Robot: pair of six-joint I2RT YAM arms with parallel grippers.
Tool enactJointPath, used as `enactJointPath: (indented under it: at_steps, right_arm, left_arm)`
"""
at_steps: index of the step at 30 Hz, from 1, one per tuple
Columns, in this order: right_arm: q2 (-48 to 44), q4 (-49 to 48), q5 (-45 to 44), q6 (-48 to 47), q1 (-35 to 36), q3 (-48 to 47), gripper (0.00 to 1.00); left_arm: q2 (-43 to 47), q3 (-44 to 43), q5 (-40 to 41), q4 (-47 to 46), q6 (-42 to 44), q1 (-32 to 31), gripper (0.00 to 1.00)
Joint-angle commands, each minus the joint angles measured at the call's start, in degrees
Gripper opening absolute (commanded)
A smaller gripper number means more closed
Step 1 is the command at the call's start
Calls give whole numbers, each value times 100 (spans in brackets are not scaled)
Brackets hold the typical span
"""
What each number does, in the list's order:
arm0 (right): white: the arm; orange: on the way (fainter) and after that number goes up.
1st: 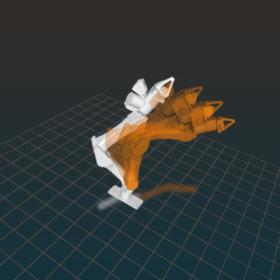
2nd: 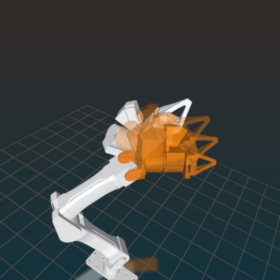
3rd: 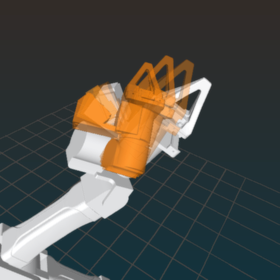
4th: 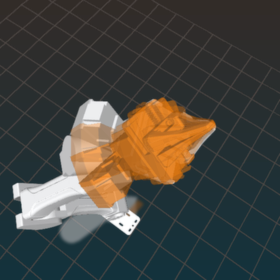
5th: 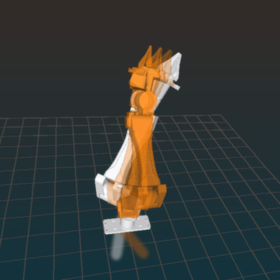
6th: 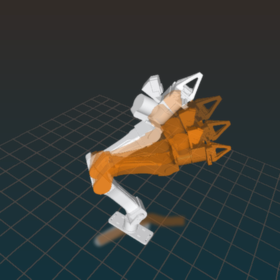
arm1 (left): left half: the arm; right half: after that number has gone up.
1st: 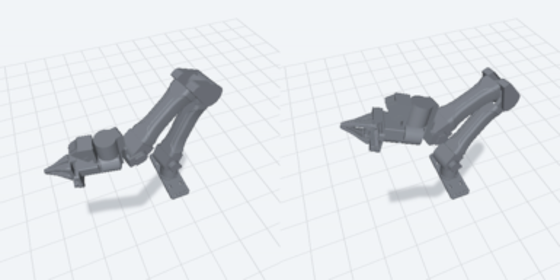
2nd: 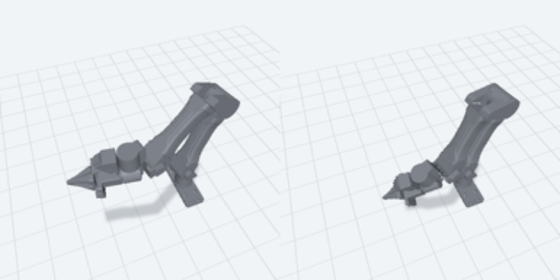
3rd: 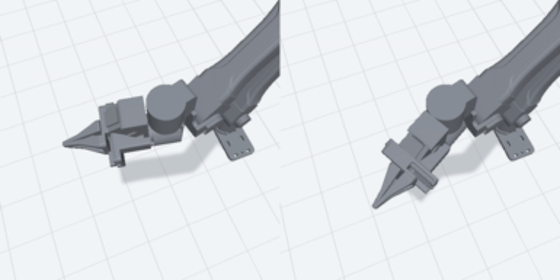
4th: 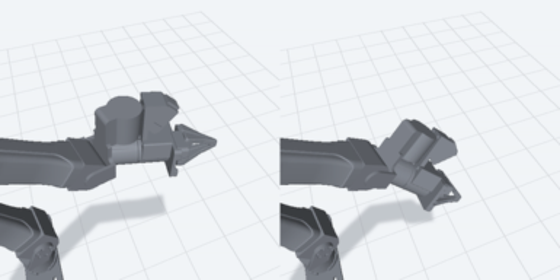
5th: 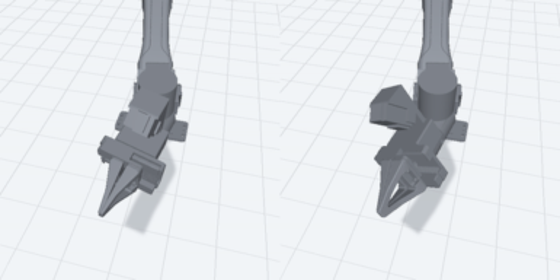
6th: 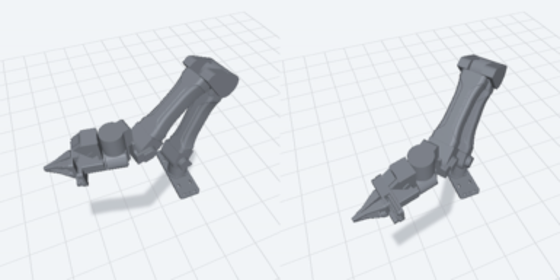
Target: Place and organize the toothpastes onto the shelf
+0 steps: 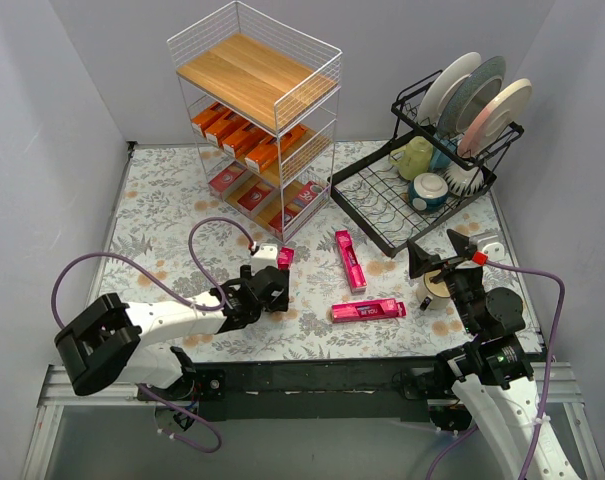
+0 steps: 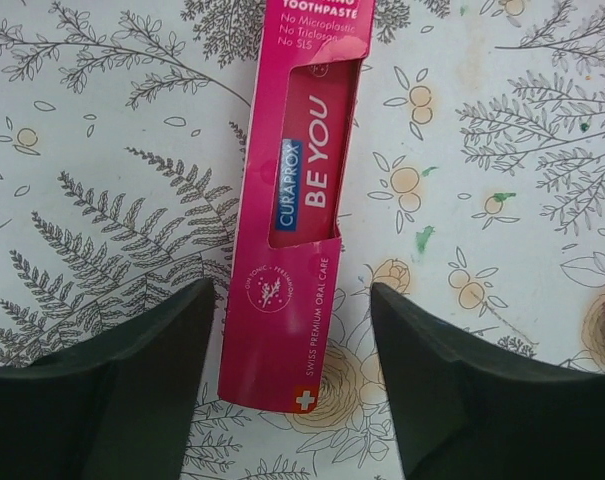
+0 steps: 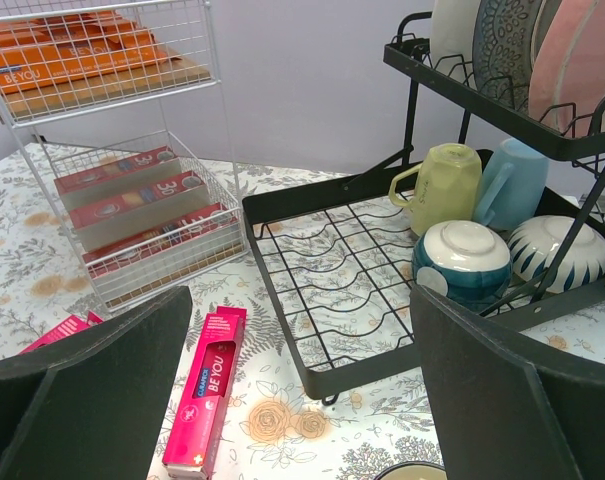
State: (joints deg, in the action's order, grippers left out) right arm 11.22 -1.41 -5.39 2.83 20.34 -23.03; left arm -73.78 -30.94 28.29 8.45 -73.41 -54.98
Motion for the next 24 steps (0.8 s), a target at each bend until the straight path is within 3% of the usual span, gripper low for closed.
enactJointPath:
  at_steps: [1,4,10,15,17,24]
  right_arm:
    - [-50,-272,3,33,32,-9,99]
    - [-41,-281,3,42,32,0,99]
    - [-41,-272,-15,33,32,-9,99]
    - [-41,-263,-15,33,32,-18,99]
    - [-50,-263,-32,25,32,-26,99]
    - [-15,-281,-15,7,23,-44,99]
  left_arm:
    - [-75,184,247,-230,-183,-74,58]
    - [-128,202,282,-203,-227,-109,50]
    - [-163,185,422,-36,-455,-153,48]
    - [-111,123,589,245,-675,-153,39]
    - [99,115,633,428,-806,-162,31]
    - [1065,-149,1386,1509,-1439,-145,28]
